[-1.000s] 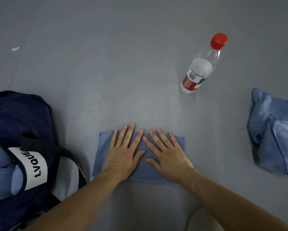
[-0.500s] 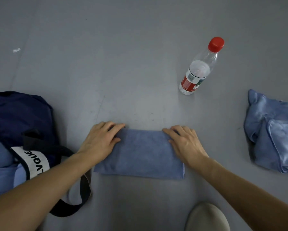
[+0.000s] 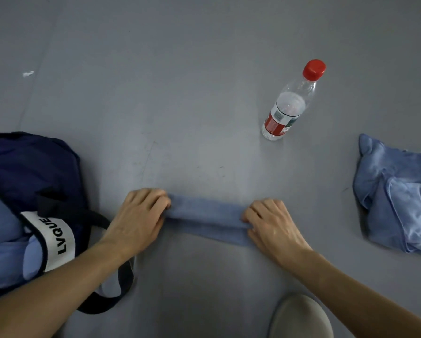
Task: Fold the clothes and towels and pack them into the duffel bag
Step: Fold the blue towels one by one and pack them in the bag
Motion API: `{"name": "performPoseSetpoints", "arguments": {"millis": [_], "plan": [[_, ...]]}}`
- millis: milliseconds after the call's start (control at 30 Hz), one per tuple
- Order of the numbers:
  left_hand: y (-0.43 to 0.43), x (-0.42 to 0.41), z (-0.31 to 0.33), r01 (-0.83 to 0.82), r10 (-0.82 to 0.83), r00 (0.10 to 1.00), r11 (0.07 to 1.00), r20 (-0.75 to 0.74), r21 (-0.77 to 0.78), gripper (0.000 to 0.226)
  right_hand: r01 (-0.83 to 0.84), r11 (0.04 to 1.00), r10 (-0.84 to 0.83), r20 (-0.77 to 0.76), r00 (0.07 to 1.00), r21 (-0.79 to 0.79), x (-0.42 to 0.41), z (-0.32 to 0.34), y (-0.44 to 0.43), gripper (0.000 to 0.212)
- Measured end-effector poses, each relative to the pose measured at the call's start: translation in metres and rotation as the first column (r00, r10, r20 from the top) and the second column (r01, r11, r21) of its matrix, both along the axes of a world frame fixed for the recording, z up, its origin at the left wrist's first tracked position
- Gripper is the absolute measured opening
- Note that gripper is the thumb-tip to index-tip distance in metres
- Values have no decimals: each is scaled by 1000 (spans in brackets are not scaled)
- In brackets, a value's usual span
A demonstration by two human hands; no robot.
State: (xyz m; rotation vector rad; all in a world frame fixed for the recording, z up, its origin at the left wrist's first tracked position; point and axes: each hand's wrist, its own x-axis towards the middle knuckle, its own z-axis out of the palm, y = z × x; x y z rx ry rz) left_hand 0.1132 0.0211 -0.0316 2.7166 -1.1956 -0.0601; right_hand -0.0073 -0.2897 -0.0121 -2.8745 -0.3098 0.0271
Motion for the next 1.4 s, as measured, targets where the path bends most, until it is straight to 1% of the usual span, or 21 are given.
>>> {"name": "performPoseSetpoints", "arguments": {"millis": [67, 167, 233, 300, 333, 400, 433, 500, 533, 600, 667, 733, 800, 867, 967, 1033, 1100, 1167, 1267, 1333, 1400], "plan": [[13, -14, -6, -1, 1, 1000, 996, -7, 86, 21, -80, 997, 79, -43, 996, -23, -18, -4, 10, 14], [11, -26, -6, -74, 84, 995, 985, -57, 158, 33, -166, 985, 161, -108, 981, -40, -32, -10, 24, 10], [4, -33, -1, -152, 166, 983, 976, -80, 155, 33, -138, 990, 135, -132, 982, -13, -28, -8, 29, 15], [-8, -41, 1, -252, 261, 962, 961, -77, 115, 36, -146, 989, 146, -65, 987, 10, -20, -6, 32, 6], [-16, -47, 1, -306, 313, 946, 947, -81, 94, 41, -162, 986, 164, -42, 986, 35, -15, -6, 35, 8], [-35, -58, -3, -449, 457, 876, 889, -154, 85, 59, -205, 977, 209, -79, 975, 52, -8, -8, 40, 44], [-44, -63, -8, -522, 532, 821, 847, -208, 105, 68, -232, 973, 233, -114, 966, 18, -7, -10, 41, 59], [-59, -70, -21, -593, 616, 736, 787, -281, 171, 78, -291, 956, 278, -198, 940, -44, -6, -15, 41, 75], [-63, -68, -27, -586, 612, 737, 790, -289, 180, 80, -292, 956, 277, -218, 936, -37, -7, -20, 39, 75], [-65, -53, -38, -497, 516, 817, 857, -259, 139, 78, -256, 967, 254, -213, 943, 17, -12, -27, 33, 67], [-63, -22, -44, -303, 320, 920, 947, -226, 108, 75, -221, 974, 226, -194, 955, 44, -23, -32, 28, 64], [-65, 15, -46, -24, 50, 980, 991, -193, 132, 71, -212, 977, 215, -162, 963, 35, -37, -37, 26, 57], [-75, 47, -45, 201, -163, 969, 957, -183, 209, 66, -254, 967, 253, -117, 960, 10, -50, -42, 28, 51], [-86, 63, -41, 288, -247, 954, 911, -169, 294, 64, -316, 949, 314, -88, 945, -3, -58, -46, 31, 58], [-104, 50, -32, 237, -227, 972, 925, -68, 296, 64, -279, 960, 279, 2, 960, 0, -58, -49, 38, 57], [-107, 25, -30, 138, -132, 990, 980, -51, 146, 62, -254, 967, 251, 61, 966, 39, -55, -51, 43, 47], [-98, 0, -37, 47, -42, 990, 998, -131, 31, 61, -291, 955, 285, 91, 954, 56, -52, -53, 46, 39], [-87, -15, -47, 18, 0, 978, 996, -210, 83, 66, -334, 942, 330, 79, 941, 42, -48, -53, 46, 37], [-82, -15, -52, 21, 16, 971, 988, -237, 150, 67, -349, 936, 346, 67, 936, 47, -39, -49, 45, 33], [-85, -12, -46, 31, 5, 970, 989, -243, 146, 67, -295, 947, 289, 63, 955, 125, -31, -43, 49, 26], [-86, -10, -36, 0, 16, 960, 998, -278, 60, 64, -156, 953, 168, -22, 986, 260, -25, -35, 55, 23]]}}
